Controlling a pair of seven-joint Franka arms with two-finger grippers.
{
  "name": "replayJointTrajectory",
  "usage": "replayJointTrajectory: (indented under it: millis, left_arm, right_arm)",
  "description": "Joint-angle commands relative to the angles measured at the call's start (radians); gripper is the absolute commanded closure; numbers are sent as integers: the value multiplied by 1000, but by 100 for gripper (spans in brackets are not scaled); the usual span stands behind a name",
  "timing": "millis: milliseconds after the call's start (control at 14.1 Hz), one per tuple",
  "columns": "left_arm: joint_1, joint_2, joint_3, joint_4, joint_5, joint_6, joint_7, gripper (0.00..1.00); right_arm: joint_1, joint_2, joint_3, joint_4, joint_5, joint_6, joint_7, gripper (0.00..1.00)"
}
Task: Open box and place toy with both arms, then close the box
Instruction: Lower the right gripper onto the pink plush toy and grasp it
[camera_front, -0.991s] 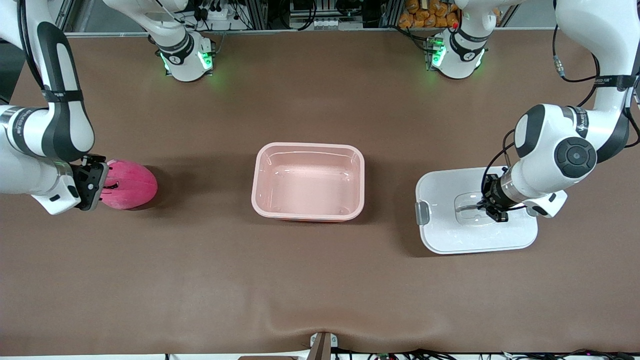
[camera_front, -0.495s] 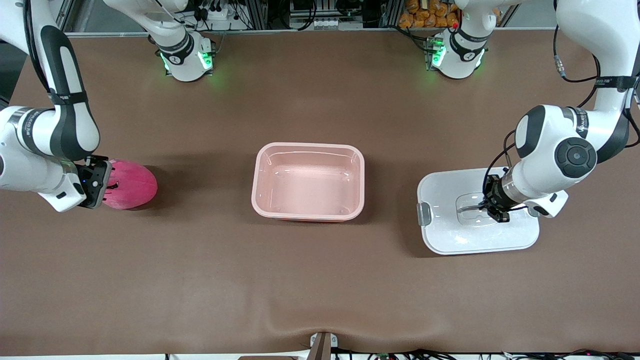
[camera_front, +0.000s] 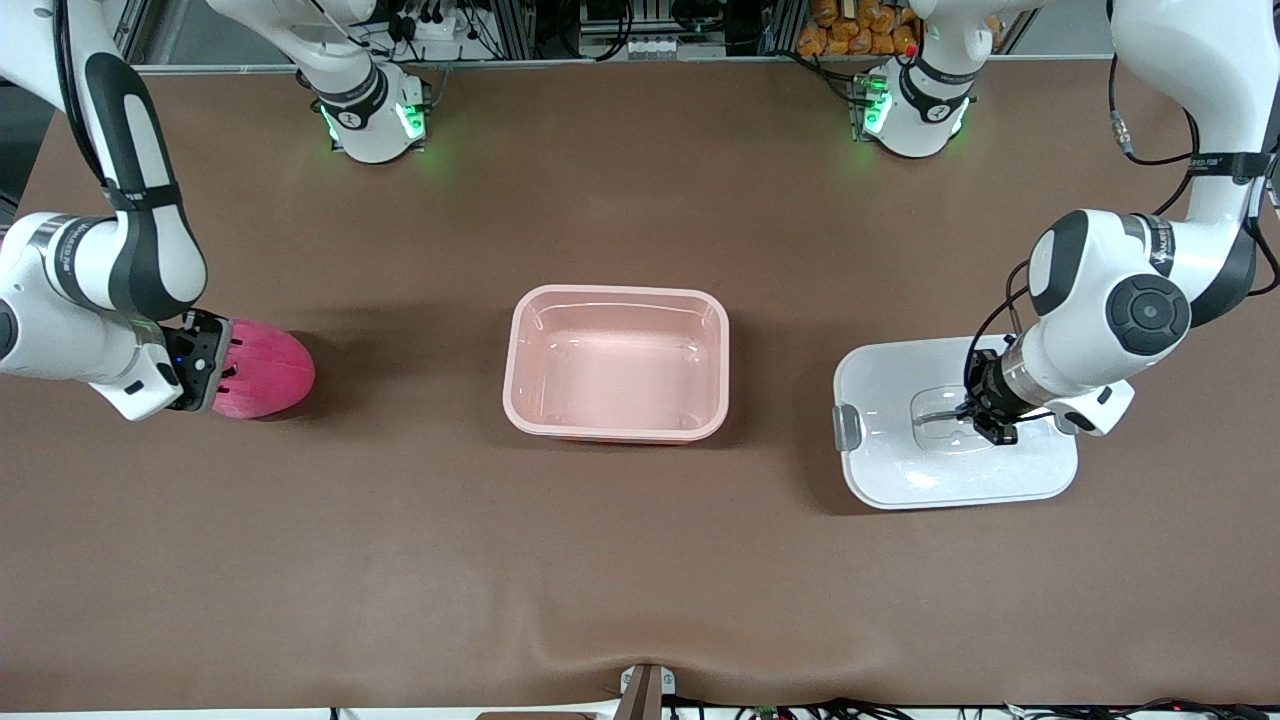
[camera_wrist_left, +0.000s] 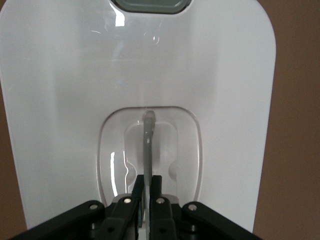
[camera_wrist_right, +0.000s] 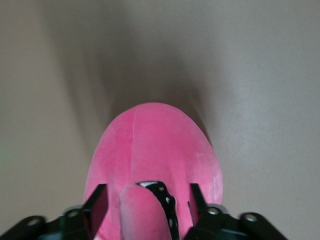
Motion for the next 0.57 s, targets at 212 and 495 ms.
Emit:
replayJointTrajectory:
  millis: [212,495]
  left_arm:
    - [-2,-28,-6,-6,29,0,-12,100]
    - [-3,-37,-15,-4,27,-9,-24,100]
  right_arm:
    - [-14,-41,10,-31,21,13,-55,92]
    - [-12,-41,10,-17,21,3,-65,100]
